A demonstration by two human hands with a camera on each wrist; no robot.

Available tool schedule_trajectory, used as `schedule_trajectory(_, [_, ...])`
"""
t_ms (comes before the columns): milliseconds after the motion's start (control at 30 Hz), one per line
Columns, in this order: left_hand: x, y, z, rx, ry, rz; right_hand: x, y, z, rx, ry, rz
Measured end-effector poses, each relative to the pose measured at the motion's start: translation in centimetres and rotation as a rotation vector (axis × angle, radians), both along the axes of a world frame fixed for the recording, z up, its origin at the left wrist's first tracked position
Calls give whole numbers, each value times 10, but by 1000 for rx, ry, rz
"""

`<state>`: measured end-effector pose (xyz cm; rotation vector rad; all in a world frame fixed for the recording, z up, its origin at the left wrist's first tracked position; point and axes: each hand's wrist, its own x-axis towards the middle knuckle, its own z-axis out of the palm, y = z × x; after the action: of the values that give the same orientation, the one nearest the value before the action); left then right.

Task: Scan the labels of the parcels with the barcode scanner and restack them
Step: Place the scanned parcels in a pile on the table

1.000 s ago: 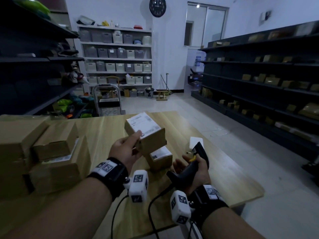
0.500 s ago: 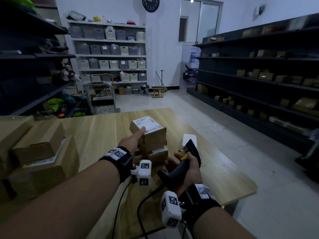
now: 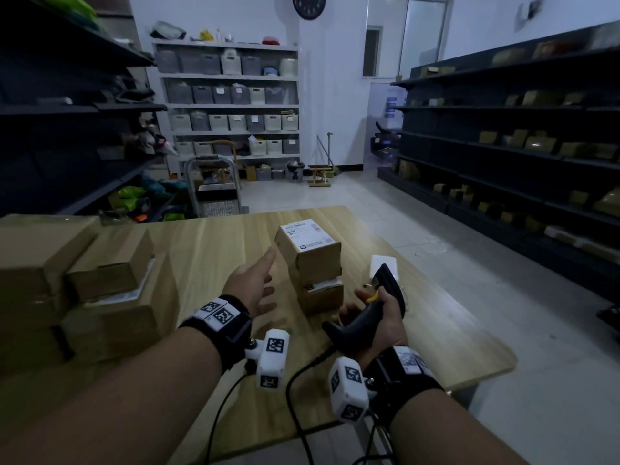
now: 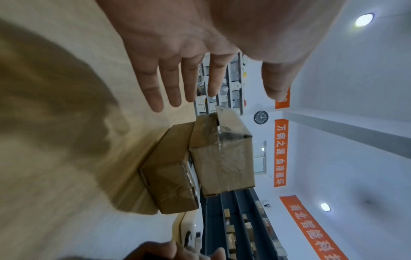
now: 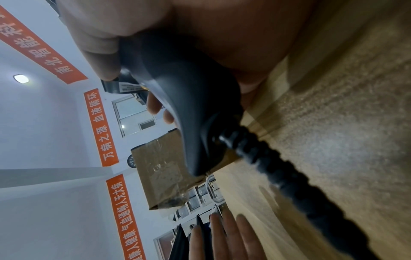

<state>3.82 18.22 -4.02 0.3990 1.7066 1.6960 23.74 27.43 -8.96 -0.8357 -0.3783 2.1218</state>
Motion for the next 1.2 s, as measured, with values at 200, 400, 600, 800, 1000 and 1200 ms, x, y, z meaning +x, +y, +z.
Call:
schedule_trajectory(200, [-13,-36,33,-27,260,67,-7,-1,-2,6,49,-8])
schedule_trajectory(400, [-40,-66,63,-187,756,199,-4,-3,-3,40,41,-11])
schedule_trajectory(600, [-90,-94,84,-689,1174,362,-5,-3,-1,31,31,-11])
schedule_trajectory(800, [-126,-104,63,-1120,1214,155,-4,-5,1,33,41,1])
schedule_trajectory(1000, [-97,-101,70,-1194,1331,51,-2,-8,3,43,40,2])
schedule_trajectory(1200, [-86,-101,83,-1123,1287,101,-2,-7,2,50,32,0])
